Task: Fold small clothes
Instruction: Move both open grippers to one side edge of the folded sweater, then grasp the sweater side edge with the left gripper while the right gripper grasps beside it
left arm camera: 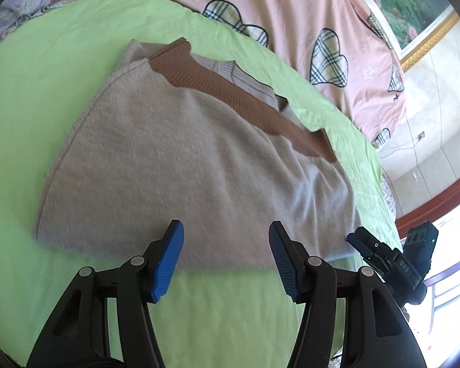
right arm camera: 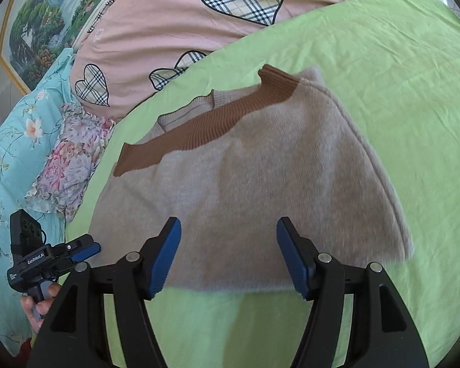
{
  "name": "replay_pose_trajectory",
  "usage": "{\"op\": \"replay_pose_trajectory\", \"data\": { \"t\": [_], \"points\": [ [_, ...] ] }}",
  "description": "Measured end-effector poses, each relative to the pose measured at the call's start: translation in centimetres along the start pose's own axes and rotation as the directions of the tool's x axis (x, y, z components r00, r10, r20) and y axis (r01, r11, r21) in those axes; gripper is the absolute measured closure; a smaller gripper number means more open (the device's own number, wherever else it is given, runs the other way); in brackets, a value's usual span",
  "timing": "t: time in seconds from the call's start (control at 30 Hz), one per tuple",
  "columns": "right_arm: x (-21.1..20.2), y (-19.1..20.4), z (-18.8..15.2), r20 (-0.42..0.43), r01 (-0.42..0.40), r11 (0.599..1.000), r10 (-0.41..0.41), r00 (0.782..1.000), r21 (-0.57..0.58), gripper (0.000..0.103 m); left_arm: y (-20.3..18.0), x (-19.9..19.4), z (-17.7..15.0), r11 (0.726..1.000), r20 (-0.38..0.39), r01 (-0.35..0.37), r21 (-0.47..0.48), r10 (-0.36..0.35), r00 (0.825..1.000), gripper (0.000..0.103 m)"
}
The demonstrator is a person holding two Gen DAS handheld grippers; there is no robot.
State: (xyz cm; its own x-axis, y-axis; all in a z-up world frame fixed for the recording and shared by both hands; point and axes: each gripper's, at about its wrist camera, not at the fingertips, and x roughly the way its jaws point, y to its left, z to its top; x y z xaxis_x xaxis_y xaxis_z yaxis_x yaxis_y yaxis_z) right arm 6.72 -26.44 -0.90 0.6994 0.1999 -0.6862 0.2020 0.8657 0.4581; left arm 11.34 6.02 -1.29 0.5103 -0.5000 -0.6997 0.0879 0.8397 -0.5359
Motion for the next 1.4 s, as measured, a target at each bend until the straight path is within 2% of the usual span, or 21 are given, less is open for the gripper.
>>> {"op": "replay_pose_trajectory", "data": {
  "t": [0.1,0.23,0.4,0.7,0.93,1.13,1.2,1.23,1.27,1.3,1.33,1.37,1.4],
  "points": [
    [-0.7,0.1,-0.4,0.004,0.001,1.0,-0.001,1.0,-0.001,0.037,-0.4,-0.4,-1.2,1.0,-0.005,-0.007,0.013,0.007,1.0,0.041],
    [-1.4,-0.1,-0.6,0.021,-0.001,1.0,0.0,1.0,0.022,0.036,-0.1,-0.6,-2.6,0.999,-0.01,-0.054,-0.003,0.054,0.998,0.037],
    [-2.1,0.0,-1.0,0.033,-0.009,0.999,0.008,0.999,0.038,0.035,0.7,-1.6,-3.2,0.995,0.026,-0.092,-0.023,0.093,0.995,0.031],
    [-3.0,0.4,-2.0,0.039,-0.024,0.999,0.022,0.999,0.042,0.034,3.8,-2.6,-2.5,0.983,0.066,-0.131,-0.125,0.14,0.988,0.028],
    [-3.0,0.9,-2.3,0.031,-0.038,0.999,0.037,0.999,0.031,0.034,6.8,-2.0,-1.7,0.959,0.074,-0.141,-0.247,0.164,0.984,0.027],
    [-2.4,0.9,-2.3,0.016,-0.048,0.998,0.047,0.999,0.032,0.034,7.1,-1.1,-0.8,0.952,0.116,-0.177,-0.248,0.211,0.971,0.027],
    [-2.2,0.9,-2.3,0.012,-0.05,0.998,0.049,0.999,0.03,0.034,6.8,-0.8,-0.5,0.953,0.127,-0.189,-0.236,0.223,0.966,0.03],
    [-2.0,0.9,-2.4,0.01,-0.05,0.998,0.05,0.999,0.03,0.034,6.6,-0.7,-0.2,0.953,0.134,-0.205,-0.221,0.238,0.962,0.037],
    [-1.9,0.9,-2.4,0.008,-0.049,0.998,0.049,0.999,0.031,0.034,6.4,-0.5,0.1,0.953,0.142,-0.224,-0.204,0.256,0.956,0.05],
    [-1.8,0.8,-2.4,0.005,-0.049,0.998,0.048,0.999,0.034,0.034,6.3,-0.3,0.4,0.952,0.148,-0.238,-0.191,0.268,0.952,0.058],
    [-1.7,0.7,-2.4,0.004,-0.049,0.998,0.049,0.999,0.038,0.034,6.1,-0.3,0.7,0.952,0.152,-0.245,-0.183,0.273,0.95,0.073],
    [-1.7,0.7,-2.4,0.005,-0.048,0.998,0.048,0.999,0.039,0.034,6.0,-0.3,0.9,0.952,0.159,-0.249,-0.176,0.277,0.948,0.083],
    [-1.7,0.7,-2.4,0.009,-0.046,0.998,0.046,0.999,0.037,0.034,5.7,-0.4,1.3,0.953,0.175,-0.254,-0.162,0.281,0.944,0.086]
  ]
}}
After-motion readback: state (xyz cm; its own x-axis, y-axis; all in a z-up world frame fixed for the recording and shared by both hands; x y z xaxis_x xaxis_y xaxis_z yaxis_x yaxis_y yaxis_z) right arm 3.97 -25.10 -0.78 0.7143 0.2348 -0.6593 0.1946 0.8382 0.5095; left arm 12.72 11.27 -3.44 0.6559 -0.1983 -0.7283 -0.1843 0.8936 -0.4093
